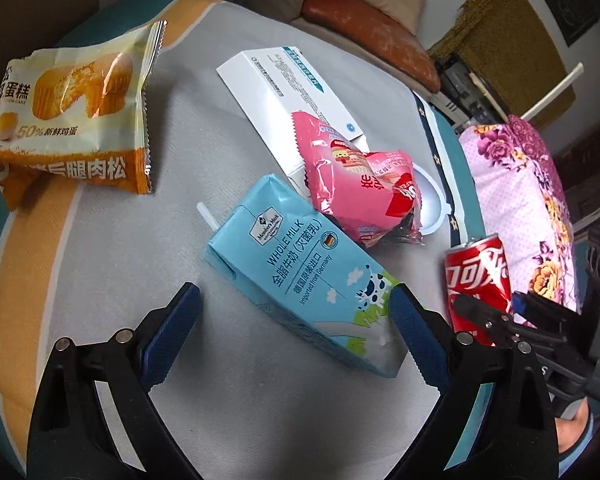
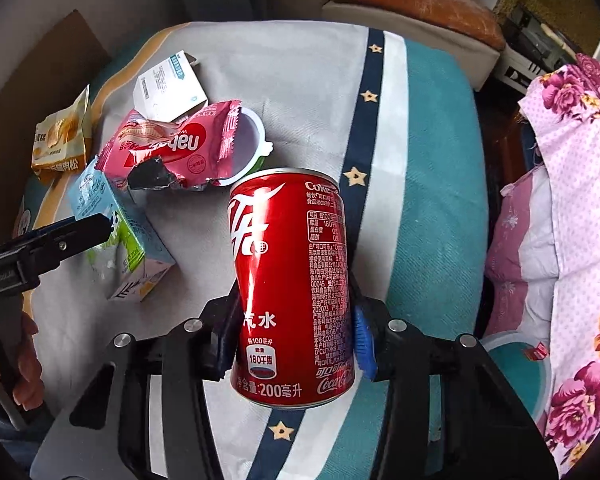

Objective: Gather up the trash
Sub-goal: 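Grasp the blue whole-milk carton with the left tool, then carry the milk carton and can over the bin and open both tools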

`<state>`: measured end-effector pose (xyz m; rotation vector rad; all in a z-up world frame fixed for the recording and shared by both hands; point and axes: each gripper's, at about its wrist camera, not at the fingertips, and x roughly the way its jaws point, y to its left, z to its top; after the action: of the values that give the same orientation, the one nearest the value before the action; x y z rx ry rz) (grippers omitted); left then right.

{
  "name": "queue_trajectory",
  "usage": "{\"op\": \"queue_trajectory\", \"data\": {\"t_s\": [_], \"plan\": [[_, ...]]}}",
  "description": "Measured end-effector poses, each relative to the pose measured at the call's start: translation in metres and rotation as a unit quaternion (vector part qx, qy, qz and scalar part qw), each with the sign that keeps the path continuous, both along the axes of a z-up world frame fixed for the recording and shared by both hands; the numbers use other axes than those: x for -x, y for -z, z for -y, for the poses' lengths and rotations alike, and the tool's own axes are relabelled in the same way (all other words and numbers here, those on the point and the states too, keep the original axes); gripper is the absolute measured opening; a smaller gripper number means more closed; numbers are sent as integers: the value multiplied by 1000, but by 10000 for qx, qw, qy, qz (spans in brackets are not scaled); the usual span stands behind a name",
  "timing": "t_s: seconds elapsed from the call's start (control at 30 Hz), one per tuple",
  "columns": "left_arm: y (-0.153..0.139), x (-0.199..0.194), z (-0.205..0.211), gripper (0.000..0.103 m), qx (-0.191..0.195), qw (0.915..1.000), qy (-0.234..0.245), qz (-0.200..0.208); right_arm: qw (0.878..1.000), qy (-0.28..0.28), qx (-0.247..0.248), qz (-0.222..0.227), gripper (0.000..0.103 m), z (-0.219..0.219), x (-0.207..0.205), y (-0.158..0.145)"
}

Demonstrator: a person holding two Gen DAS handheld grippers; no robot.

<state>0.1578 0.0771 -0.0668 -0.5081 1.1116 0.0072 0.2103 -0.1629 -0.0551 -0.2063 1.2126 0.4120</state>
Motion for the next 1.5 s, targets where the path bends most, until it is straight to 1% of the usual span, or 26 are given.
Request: {"op": "queue_trajectory", "data": {"t_s": [0.13, 0.17, 0.2, 0.23, 0.27, 0.37, 0.4, 0.47, 0.6, 0.7, 0.8, 0.87, 0.93, 0.97, 1.0, 1.03, 1.07, 1.1, 1.13, 1.23, 1.3, 1.4, 1.5], "plan": [[-10, -5, 7, 95, 145, 9990, -428, 36, 9999, 103, 15, 88, 45, 20, 9, -5], [-13, -8, 11, 95, 90, 9986, -510, 68, 9999, 128, 13, 105, 45, 25, 12, -5], [-16, -11, 16, 95, -40, 9984, -558, 84, 9998, 153, -1, 113, 45, 28, 14, -6], [-17, -14, 22, 95, -257, 9978, -603, 50, 9998, 184, -40, 101, 45, 33, 16, -6], [-16, -15, 25, 95, -381, 9973, -634, -7, 9997, 216, -74, 93, 45, 38, 17, -5], [-7, -18, 30, 95, -651, 9949, -734, -251, 9994, 288, -152, 97, 45, 49, 22, -5], [-3, -18, 30, 95, -695, 9943, -744, -330, 9993, 298, -185, 105, 45, 52, 25, -6], [0, -13, 28, 97, -677, 9945, -722, -331, 9992, 309, -234, 108, 45, 54, 30, -7], [-5, 0, 26, 97, -981, 9928, -603, -332, 9986, 363, -369, 55, 45, 60, 43, -6], [-5, 12, 18, 97, -956, 9929, -591, -390, 9982, 389, -446, 35, 45, 63, 53, -5], [-7, 23, 11, 97, -1066, 9917, -599, -410, 9977, 429, -517, 28, 45, 67, 64, -4], [-8, 24, 10, 97, -1123, 9910, -601, -419, 9975, 470, -526, 21, 45, 70, 69, -4], [-4, 19, 15, 96, -1230, 9903, -466, -454, 9972, 524, -526, 28, 45, 73, 74, -4], [0, 15, 18, 94, -1202, 9909, -387, -462, 9971, 546, -527, 47, 45, 74, 77, -5], [3, 13, 20, 86, -1156, 9916, -321, -487, 9970, 562, -525, 73, 45, 76, 79, -7], [3, 13, 22, 81, -1265, 9904, -300, -465, 9970, 576, -513, 115, 45, 79, 82, -9], [0, 15, 26, 57, -1304, 9907, -204, -334, 9969, 588, -496, 149, 45, 81, 85, -10], [0, 16, 26, 58, -1314, 9907, -132, -336, 9967, 617, -496, 178, 45, 84, 87, -12], [-1, 19, 27, 57, -1241, 9917, -85, -322, 9963, 655, -520, 197, 45, 87, 88, -13], [-9, 30, 29, 54, -1336, 9908, 17, -205, 9951, 743, -592, 262, 45, 94, 92, -18], [-17, 38, 34, 54, -1332, 9910, 124, -92, 9944, 781, -646, 290, 45, 98, 95, -21], [-35, 54, 45, 54, -1447, 9890, 270, 150, 9932, 817, -748, 367, 45, 106, 101, -27], [-52, 71, 58, 54, -1433, 9881, 390, 395, 9913, 889, -844, 471, 45, 117, 106, -34]]}}
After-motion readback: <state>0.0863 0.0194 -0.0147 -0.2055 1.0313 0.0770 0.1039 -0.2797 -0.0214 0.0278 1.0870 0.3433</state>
